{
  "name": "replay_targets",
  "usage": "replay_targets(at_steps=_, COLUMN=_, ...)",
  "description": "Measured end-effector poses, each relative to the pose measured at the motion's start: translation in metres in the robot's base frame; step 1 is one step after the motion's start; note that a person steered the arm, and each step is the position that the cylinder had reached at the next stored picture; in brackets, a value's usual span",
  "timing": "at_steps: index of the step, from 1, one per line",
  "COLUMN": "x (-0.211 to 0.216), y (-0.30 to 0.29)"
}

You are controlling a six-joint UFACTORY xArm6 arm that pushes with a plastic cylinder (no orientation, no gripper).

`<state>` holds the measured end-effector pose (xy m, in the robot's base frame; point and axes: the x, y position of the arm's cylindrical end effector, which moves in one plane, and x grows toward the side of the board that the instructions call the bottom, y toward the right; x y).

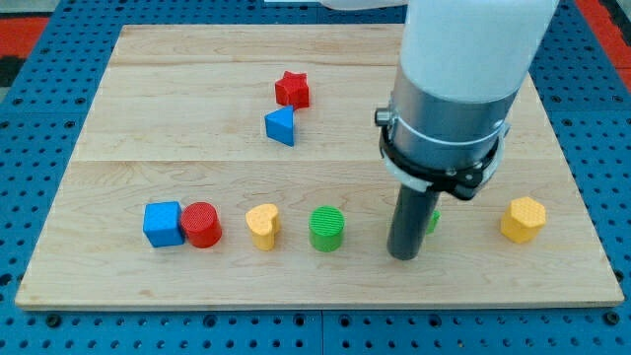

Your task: Push the blue triangle above the blue cube

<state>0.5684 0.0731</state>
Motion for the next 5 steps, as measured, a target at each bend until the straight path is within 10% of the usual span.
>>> replay_targets(at_steps=5, x=-0.123, y=-0.043)
